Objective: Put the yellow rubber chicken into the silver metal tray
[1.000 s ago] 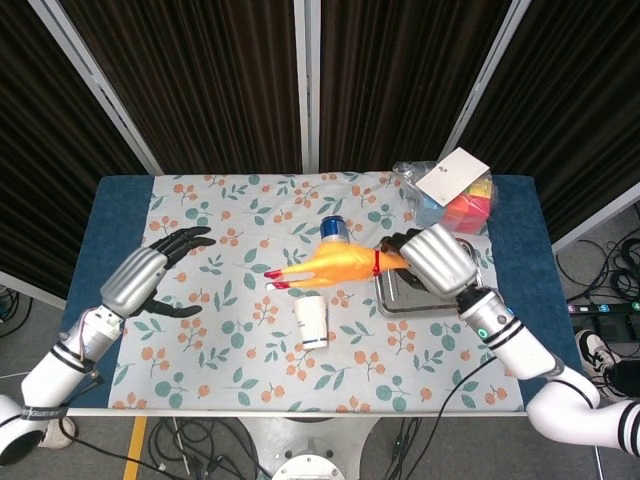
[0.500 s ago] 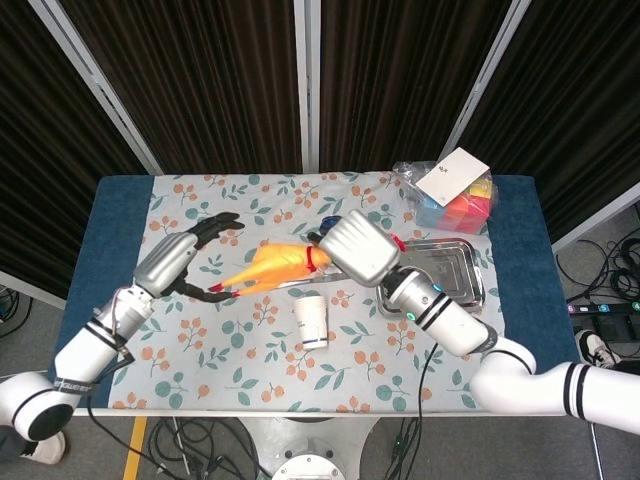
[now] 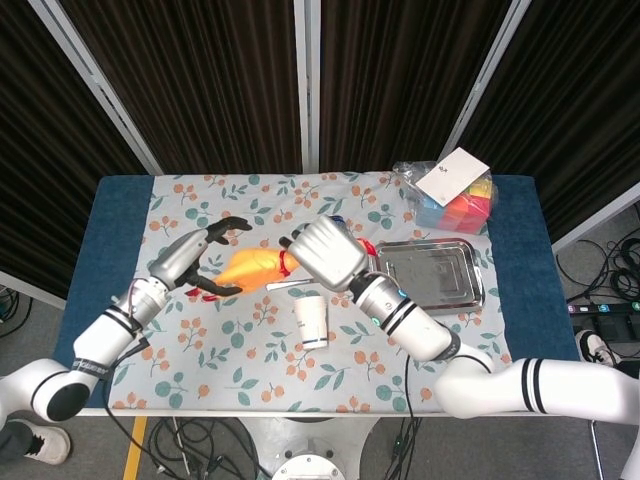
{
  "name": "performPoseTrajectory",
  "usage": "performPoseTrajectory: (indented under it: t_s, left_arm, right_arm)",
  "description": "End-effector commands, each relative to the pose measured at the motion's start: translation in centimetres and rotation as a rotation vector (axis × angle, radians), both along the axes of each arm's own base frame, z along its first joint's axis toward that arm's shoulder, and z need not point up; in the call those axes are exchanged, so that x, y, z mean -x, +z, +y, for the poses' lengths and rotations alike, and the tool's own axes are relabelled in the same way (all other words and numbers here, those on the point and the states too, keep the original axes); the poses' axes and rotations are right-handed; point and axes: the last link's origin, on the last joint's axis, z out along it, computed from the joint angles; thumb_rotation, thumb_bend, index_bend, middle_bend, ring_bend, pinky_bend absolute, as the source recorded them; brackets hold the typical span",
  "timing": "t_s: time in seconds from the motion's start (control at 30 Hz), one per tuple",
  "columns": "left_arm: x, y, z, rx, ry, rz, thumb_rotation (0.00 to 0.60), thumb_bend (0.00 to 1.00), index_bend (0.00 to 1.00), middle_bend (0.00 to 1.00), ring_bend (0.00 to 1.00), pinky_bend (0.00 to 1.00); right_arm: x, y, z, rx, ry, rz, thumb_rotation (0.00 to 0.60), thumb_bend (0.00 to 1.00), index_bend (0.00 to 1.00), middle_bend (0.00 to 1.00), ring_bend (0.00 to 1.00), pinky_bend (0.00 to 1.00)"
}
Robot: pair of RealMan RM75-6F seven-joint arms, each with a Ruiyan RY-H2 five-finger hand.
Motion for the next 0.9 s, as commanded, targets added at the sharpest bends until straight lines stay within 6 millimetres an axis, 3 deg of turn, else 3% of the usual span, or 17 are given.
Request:
performPoseTrajectory:
  t_s: [0.03,0.33,0.6,0.9]
  left_arm:
    - [0.0,-0.3,0.7,0.027,0.048,-0.021,0.600,0.08,0.27,0.24,0.19,0.28]
    - [0.9,-0.8,1.7,0.024,0.116,-0.013,0.600,0.21,0.45,0.44,0.40,0.41]
    - [1.2,-1.5,2.3,-0.043,0.129,-0.008,0.600,0.54,0.72,0.75,0.69,0.66]
    - [1.2,-2.2,2.7,-0.073,0.153,0.001,0.600,0.77,0.92,0.98,0.84,0.72]
  right_arm:
    - [-0.3,-0.4,0.1,-0.002,0.000,-0.001,0.600,0.85,0.83,0.74,0.74,0.99]
    - [-0.8,-0.9,0.5,-0.009,0.004,-0.019,0.600,0.85,0.83,0.74,0.74,1.00]
    - [-0.4,-1.3,1.0,-0.037,-0.005,-0.044,0.600,0.85,0.83,0.74,0.75,1.00]
    - [0.1,-1.4,1.4,-0.048,-0.002,-0.058,0.600,0.84,0.84,0.74,0.76,1.00]
